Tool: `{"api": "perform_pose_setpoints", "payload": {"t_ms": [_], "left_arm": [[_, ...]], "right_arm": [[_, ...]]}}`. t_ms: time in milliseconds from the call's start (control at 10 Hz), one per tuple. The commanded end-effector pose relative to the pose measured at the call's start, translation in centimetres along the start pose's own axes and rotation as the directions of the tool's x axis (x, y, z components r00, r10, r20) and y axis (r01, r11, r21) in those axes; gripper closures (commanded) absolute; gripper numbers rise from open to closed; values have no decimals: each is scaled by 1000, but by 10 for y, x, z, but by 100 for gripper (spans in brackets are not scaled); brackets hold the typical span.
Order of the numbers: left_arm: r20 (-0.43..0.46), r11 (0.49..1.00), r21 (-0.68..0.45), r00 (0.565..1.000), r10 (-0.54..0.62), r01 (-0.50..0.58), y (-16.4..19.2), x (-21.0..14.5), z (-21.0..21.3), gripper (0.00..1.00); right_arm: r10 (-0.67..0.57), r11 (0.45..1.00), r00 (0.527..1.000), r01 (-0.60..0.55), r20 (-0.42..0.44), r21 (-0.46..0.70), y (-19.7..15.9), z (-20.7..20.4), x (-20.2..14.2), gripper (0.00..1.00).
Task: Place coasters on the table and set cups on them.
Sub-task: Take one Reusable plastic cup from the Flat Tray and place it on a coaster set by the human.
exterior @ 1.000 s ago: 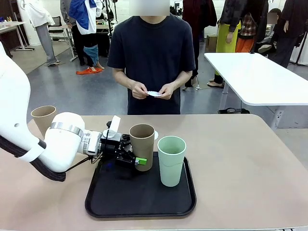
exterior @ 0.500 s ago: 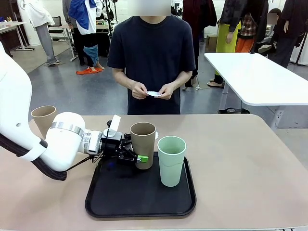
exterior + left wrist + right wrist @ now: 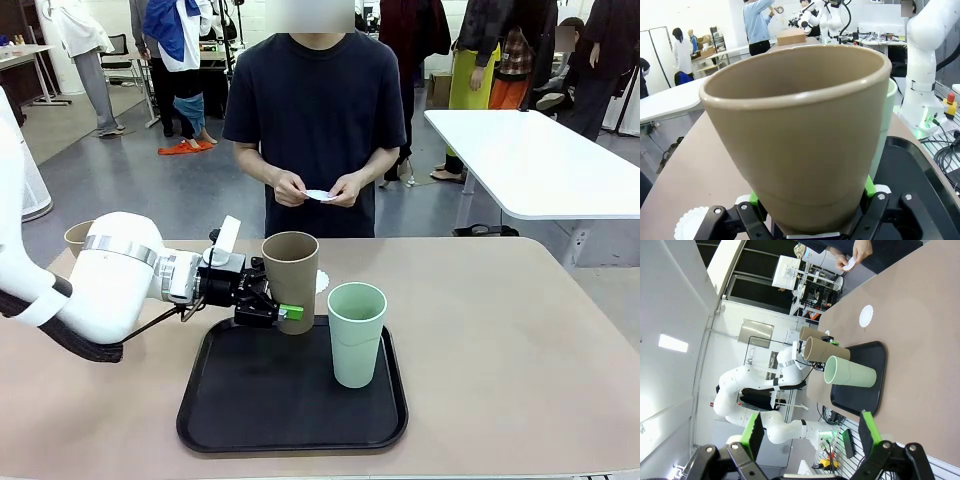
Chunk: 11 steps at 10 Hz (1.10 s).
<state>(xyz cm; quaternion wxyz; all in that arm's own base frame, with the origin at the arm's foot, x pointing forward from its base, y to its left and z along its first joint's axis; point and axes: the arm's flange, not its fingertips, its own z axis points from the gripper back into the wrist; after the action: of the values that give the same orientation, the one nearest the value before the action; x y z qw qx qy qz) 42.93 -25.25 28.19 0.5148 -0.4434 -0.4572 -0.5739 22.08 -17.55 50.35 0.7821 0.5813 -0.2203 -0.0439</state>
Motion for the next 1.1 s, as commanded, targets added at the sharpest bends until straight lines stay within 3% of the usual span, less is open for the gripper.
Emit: {"api": "perform_pose_setpoints", "payload": {"t_ms": [0, 300, 1000], "left_arm": [[-45, 995, 75, 997, -66, 70, 45, 87, 36, 72], [-5, 995, 99, 999, -34, 34, 71, 86, 44, 72], [-3, 991, 121, 999, -54, 54, 71, 101, 53, 72]], "right_arm": [[-4, 1000, 1000, 4, 14, 7, 0, -2, 1, 0], [-4, 1000, 1000, 4, 14, 7, 0, -2, 1, 0], [-4, 1000, 1000, 4, 14, 7, 0, -2, 1, 0]]}}
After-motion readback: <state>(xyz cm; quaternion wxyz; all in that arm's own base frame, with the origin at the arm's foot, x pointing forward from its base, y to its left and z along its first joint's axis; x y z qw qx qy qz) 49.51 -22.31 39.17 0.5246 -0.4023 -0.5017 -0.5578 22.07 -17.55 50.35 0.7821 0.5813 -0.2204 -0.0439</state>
